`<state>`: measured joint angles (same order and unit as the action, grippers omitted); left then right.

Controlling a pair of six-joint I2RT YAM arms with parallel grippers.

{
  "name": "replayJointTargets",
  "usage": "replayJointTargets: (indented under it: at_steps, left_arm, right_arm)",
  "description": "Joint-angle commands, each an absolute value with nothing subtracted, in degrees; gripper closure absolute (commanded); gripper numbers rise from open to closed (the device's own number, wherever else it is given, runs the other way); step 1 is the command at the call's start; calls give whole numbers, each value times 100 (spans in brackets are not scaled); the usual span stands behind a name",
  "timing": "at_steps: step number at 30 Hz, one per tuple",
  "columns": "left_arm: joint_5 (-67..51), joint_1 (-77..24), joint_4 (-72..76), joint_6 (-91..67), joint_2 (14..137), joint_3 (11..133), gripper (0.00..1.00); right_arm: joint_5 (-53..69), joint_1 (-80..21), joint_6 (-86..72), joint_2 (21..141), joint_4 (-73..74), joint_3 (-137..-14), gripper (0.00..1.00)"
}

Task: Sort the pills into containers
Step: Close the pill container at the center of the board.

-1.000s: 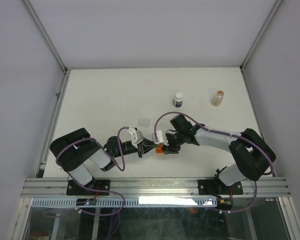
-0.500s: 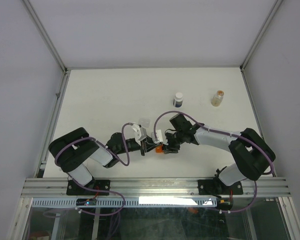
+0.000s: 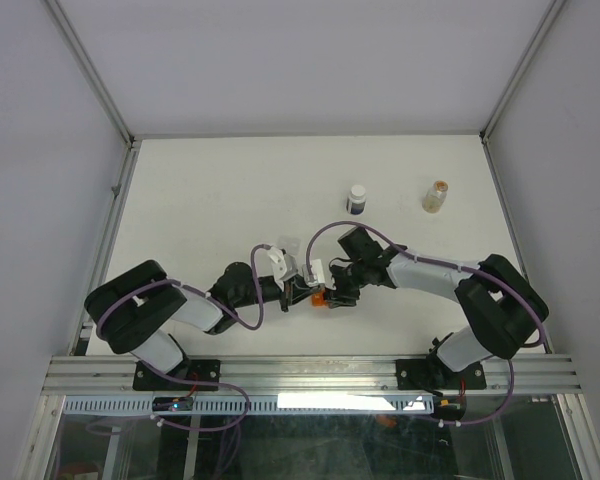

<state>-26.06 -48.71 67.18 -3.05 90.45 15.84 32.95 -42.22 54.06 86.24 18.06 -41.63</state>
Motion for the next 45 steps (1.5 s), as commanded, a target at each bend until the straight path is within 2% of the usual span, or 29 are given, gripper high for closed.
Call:
replayJointTargets:
  at_steps: [1, 10, 18, 20, 22, 38, 42, 45]
  left_arm:
    - [-2586, -4878, 6498, -76, 8739, 1737, 100]
    - [-2689, -4880, 6308, -12, 8796, 1824, 100]
    - [-2800, -4843, 6213, -336, 10058, 1957, 100]
    - [-2804, -4836, 6623, -467, 10306, 1763, 100]
    - [-2657, -4806, 7014, -554, 10234, 1543, 100]
    - [-2930, -4764, 5832, -448, 8964, 2209, 100]
    - [-2870, -4772, 5553, -535, 9081, 2091, 100]
    - [-2826, -4837, 5638, -786, 9690, 1954, 100]
  right_arm:
    - [3276, -4254, 5371, 8664, 1818, -4407, 58]
    - [3269, -4274, 5362, 8696, 1847, -4435, 58]
    - [3282, -4269, 5348, 8703, 1879, -4442, 58]
    - [3286, -4270, 5336, 8718, 1889, -4455, 58]
    - [3274, -4271, 5334, 8710, 1889, -4451, 58]
    - [3235, -4271, 5275, 8767, 1894, -4503, 58]
    - [3240, -4271, 5265, 8763, 1905, -4496, 58]
    - [3238, -4271, 5267, 8782, 1916, -4519, 58]
